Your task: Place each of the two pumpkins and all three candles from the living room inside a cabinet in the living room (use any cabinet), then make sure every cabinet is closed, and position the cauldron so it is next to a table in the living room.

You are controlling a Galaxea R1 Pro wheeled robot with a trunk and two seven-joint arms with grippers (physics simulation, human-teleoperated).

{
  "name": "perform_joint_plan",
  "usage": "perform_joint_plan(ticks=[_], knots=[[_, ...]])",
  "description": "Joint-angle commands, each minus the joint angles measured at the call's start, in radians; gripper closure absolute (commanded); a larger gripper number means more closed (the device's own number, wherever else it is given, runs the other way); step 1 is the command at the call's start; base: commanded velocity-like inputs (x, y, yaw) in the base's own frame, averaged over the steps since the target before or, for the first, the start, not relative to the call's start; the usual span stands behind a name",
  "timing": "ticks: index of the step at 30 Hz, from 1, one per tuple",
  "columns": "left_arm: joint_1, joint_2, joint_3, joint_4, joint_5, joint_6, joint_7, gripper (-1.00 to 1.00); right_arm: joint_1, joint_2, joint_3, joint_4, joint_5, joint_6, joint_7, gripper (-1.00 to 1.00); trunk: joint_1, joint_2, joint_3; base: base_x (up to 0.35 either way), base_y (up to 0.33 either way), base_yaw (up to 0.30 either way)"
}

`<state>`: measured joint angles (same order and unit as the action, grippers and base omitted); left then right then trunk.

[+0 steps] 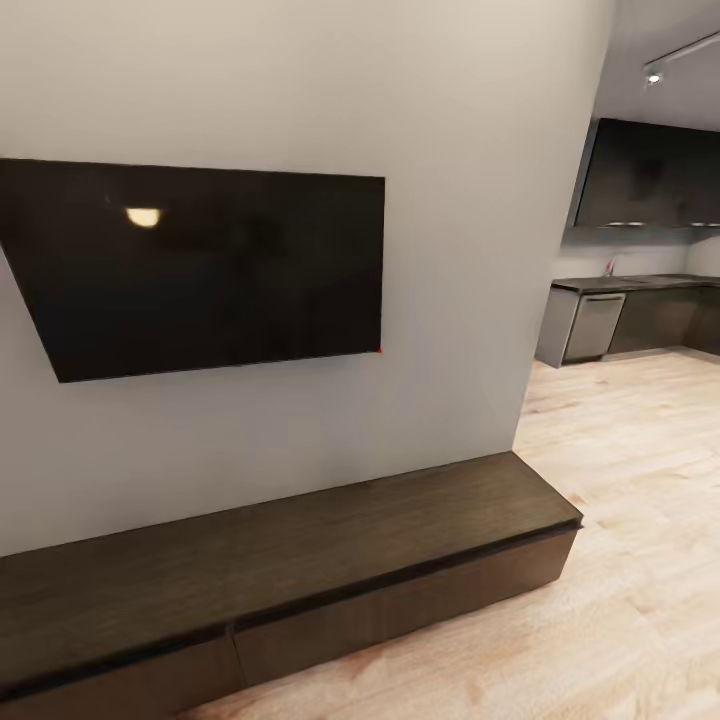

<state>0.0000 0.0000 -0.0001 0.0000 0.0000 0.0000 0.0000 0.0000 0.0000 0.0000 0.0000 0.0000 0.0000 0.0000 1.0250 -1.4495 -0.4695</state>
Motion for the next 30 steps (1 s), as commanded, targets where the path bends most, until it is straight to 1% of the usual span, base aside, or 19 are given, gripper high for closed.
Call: perform_joint_plan(ticks=[1,4,5,8,10,14,21,22,25,26,30], knots=[[0.000,0.005,0.003,0.002,-0.004,-0.003,-0.006,-1.00,-0.006,-0.004,0.001,0.005,0.002,-0.002,0.000,-1.00,0.000,0.000,-0.001,0.000,0.000,0.000],[0.000,0.005,0.005,0.001,-0.002,-0.003,-0.009,-1.00,-0.007,0.000,0.002,-0.010,0.003,-0.003,0.000,-1.00,0.000,0.000,-0.001,0.000,0.000,0.000],[0.000,0.004,0.010,-0.001,0.004,-0.004,-0.009,-1.00,-0.010,0.002,0.002,-0.012,0.005,-0.004,0.000,-1.00,0.000,0.000,-0.001,0.000,0.000,0.000],[-0.001,-0.010,0.027,-0.010,0.021,-0.006,-0.008,-1.00,-0.027,0.004,0.006,-0.025,0.020,-0.001,-0.004,-1.00,0.000,0.000,-0.001,0.000,0.000,0.000],[-0.001,-0.015,0.038,-0.021,0.032,-0.006,-0.008,-1.00,-0.039,0.004,0.007,-0.037,0.031,0.002,-0.004,-1.00,-0.008,0.014,0.006,0.000,0.000,0.000],[-0.001,-0.014,0.060,-0.037,0.054,-0.009,-0.006,-1.00,-0.047,0.006,0.006,-0.059,0.054,-0.002,-0.003,-1.00,-0.023,0.042,0.018,0.000,0.000,0.000],[-0.001,-0.012,0.061,-0.037,0.093,-0.011,-0.005,-1.00,-0.048,0.005,0.002,-0.099,0.053,-0.002,-0.008,-1.00,-0.050,0.091,0.040,0.000,0.000,0.000],[-0.001,-0.012,0.066,-0.038,0.160,-0.011,-0.005,-1.00,-0.048,0.005,0.003,-0.158,0.053,-0.004,-0.007,-1.00,-0.050,0.091,0.040,0.000,0.000,0.000],[-0.001,-0.012,0.092,-0.038,0.161,-0.012,-0.005,-1.00,-0.048,0.006,0.005,-0.158,0.054,-0.004,-0.007,-1.00,-0.050,0.091,0.040,0.000,0.000,0.030],[-0.001,-0.012,0.110,-0.037,0.161,-0.017,-0.005,-1.00,-0.048,0.005,0.006,-0.158,0.055,-0.004,-0.007,-1.00,-0.050,0.091,0.040,0.000,0.000,0.164],[-0.001,-0.011,0.132,-0.036,0.160,-0.035,-0.005,-1.00,-0.048,0.005,0.005,-0.158,0.055,-0.005,-0.008,-1.00,-0.050,0.091,0.041,0.000,0.000,0.225]])
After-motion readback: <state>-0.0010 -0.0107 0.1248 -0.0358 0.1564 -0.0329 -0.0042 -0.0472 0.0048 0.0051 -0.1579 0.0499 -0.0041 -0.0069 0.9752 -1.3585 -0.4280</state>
